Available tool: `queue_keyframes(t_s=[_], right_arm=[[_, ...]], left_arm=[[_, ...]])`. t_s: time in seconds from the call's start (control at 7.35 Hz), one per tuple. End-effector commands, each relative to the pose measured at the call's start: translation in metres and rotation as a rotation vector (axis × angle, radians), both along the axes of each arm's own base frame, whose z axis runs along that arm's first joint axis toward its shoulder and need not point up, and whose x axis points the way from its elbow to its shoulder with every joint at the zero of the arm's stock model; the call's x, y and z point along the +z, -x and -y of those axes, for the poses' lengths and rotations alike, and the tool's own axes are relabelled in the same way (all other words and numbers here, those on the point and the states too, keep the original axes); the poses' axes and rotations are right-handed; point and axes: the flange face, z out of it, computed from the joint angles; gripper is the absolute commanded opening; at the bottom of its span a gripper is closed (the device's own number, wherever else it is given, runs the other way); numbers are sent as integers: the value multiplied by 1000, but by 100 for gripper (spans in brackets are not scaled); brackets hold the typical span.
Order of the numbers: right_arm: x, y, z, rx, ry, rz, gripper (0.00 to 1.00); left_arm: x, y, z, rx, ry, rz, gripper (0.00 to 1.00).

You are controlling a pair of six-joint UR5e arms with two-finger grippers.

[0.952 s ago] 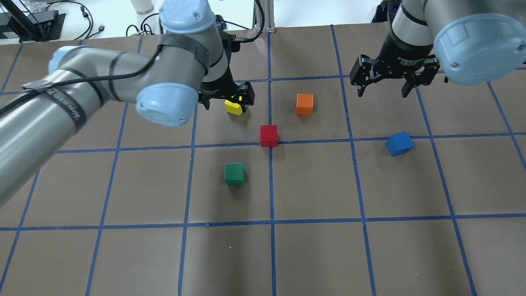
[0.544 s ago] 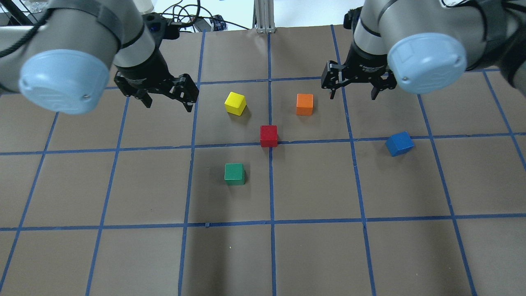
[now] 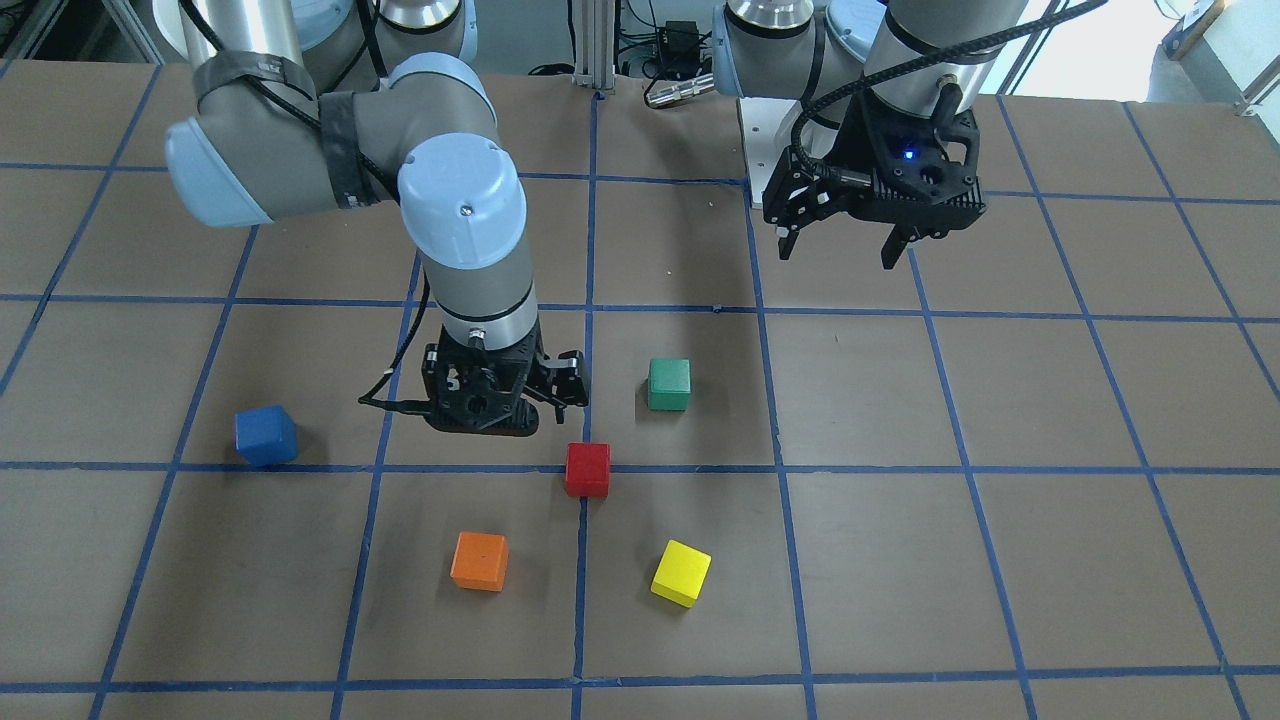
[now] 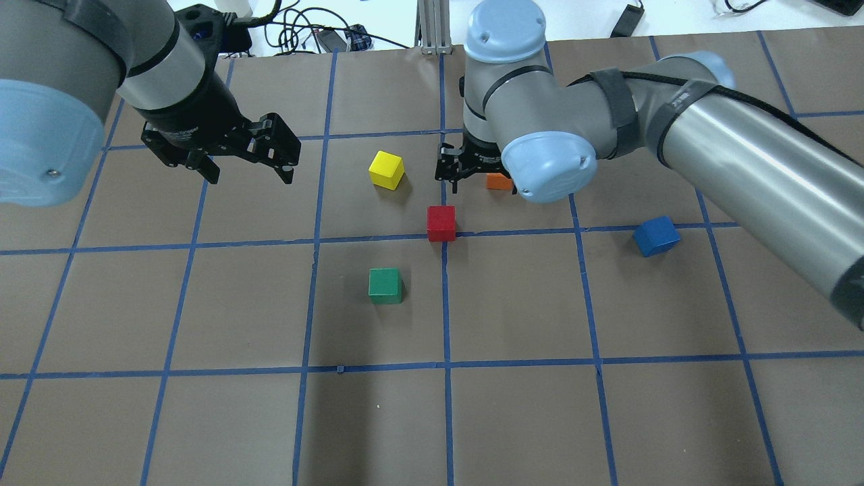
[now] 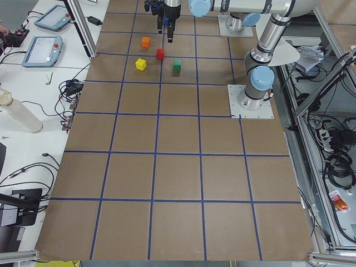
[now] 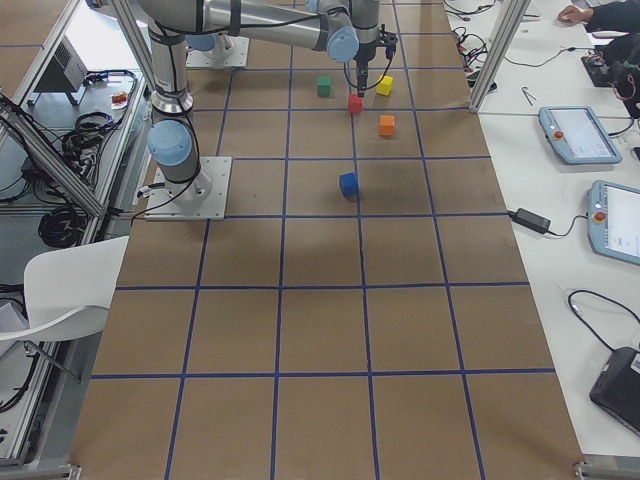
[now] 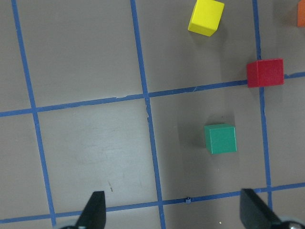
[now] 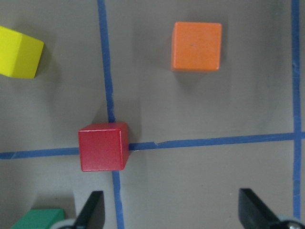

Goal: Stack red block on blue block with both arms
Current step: 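Move the right gripper over the red cube at the table centre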

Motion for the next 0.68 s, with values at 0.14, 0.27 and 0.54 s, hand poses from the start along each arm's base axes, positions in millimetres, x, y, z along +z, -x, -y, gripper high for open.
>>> queue_keyframes(t_s=[0.14,0.27,0.54], right_arm=[[-54,-37,6,22,-4,35,100],[-63,-39,6,22,-21,38,100],[-80,-41,11,23,-21,39,100]], left_arm=[[-2,-3,-5,-13,-10,5,100],[3,-6,3,-9,8,24,100],[9,-10,2,-4,21,46,100]])
